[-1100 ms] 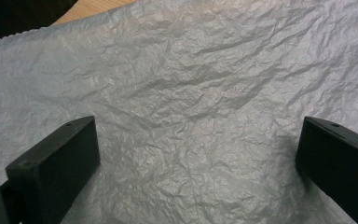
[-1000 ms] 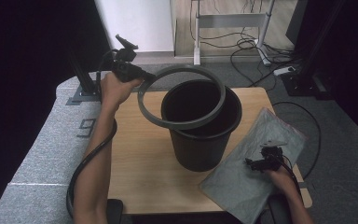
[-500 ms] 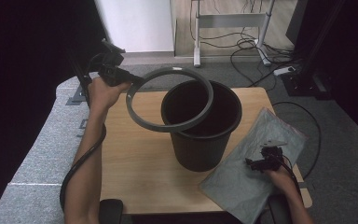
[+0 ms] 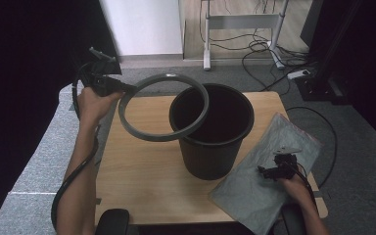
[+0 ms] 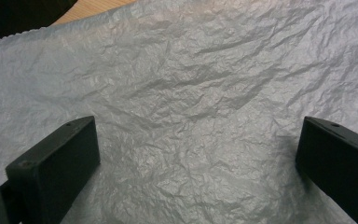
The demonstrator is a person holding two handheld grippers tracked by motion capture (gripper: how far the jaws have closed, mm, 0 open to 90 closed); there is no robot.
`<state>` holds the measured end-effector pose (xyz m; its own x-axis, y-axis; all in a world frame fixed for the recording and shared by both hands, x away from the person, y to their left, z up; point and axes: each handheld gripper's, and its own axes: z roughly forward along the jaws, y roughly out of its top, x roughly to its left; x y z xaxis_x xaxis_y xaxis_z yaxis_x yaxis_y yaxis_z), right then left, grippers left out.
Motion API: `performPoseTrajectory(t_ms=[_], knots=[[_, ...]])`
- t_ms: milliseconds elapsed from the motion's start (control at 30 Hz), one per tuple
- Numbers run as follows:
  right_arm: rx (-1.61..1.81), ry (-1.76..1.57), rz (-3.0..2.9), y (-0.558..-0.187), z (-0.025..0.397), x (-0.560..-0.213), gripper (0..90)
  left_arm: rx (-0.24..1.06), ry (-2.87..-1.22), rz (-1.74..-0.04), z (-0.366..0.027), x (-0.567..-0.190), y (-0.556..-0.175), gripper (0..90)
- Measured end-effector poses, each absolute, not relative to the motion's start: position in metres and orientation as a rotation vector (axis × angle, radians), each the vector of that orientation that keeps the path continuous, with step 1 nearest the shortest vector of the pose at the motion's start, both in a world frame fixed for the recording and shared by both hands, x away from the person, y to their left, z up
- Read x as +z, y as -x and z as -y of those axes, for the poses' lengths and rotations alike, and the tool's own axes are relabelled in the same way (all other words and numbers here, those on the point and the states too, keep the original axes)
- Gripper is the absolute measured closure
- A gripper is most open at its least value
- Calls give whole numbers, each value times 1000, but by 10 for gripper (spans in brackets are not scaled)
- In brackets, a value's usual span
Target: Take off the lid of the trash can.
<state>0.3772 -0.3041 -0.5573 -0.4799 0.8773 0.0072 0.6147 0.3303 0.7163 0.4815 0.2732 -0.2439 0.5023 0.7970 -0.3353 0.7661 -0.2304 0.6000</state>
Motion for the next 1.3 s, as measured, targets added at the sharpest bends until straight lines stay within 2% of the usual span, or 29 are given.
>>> performPoseTrajectory(t_ms=[1300], knots=[[941,-1321,-2220,-377,304,-557,0,134,-1894,-1437,-372,-275,-438,794]])
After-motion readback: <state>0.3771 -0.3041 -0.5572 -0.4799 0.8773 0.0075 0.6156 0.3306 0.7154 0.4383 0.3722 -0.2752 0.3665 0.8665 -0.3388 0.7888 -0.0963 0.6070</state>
